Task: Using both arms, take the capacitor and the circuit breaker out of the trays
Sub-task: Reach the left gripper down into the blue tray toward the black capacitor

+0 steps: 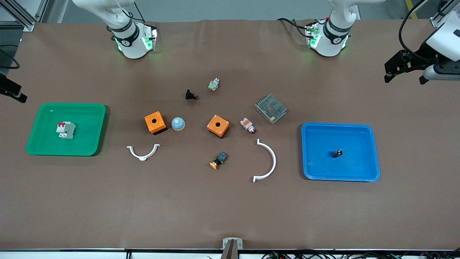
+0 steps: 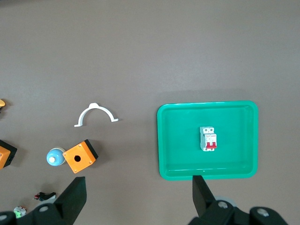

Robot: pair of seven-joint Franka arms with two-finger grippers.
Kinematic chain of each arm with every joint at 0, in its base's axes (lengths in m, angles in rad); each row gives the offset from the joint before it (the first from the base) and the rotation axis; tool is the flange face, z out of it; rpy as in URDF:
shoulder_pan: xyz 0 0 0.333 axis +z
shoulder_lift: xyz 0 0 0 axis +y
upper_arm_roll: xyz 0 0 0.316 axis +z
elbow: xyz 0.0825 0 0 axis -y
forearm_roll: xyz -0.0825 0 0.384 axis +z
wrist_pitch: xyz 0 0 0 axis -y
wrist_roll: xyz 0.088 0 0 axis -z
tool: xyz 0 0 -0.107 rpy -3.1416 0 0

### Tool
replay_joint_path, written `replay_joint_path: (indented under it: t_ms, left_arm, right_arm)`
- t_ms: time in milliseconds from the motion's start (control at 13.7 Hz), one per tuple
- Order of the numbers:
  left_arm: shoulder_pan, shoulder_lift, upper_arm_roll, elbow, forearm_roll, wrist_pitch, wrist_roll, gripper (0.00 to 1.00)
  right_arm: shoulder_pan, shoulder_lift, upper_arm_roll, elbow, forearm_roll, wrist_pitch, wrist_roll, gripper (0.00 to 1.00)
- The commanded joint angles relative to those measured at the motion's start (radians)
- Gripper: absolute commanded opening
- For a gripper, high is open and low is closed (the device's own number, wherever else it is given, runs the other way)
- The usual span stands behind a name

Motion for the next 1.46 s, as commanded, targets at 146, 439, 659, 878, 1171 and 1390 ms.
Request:
replay_joint_path:
  t_ms: [146, 439, 659, 878, 1171, 1390]
  left_arm:
    - [0.002, 0.036, 0.002, 0.036, 0.032, -0.019, 0.011, 1.00]
    - [0.000, 0.186, -0.001, 0.013, 0.071, 0.057, 0.002, 1.00]
    - [0.002, 0.248, 0.000, -0.102, 0.071, 0.218, -0.004, 1.00]
    - [0.035, 0.326, 0.000, -0.208, 0.072, 0.445, -0.003, 1.00]
    - [0.044, 0.444, -0.001, -0.275, 0.069, 0.647, -0.004, 0.94]
    - [0.045, 0.509, -0.001, -0.329, 0.069, 0.784, -0.004, 0.86]
  right_arm:
    - [0.003, 0.015, -0.002, 0.029, 0.004, -0.007, -0.001, 1.00]
    - [0.003, 0.015, -0.002, 0.031, 0.003, -0.007, -0.001, 1.00]
    - [0.002, 0.020, -0.002, 0.029, 0.003, -0.007, -0.001, 1.00]
    - [0.002, 0.027, -0.002, 0.029, -0.002, -0.008, -0.002, 1.00]
    - [0.002, 0.036, -0.004, 0.029, -0.006, -0.011, -0.004, 1.00]
    - [-0.017, 0.075, -0.007, 0.009, -0.006, -0.025, -0.010, 1.00]
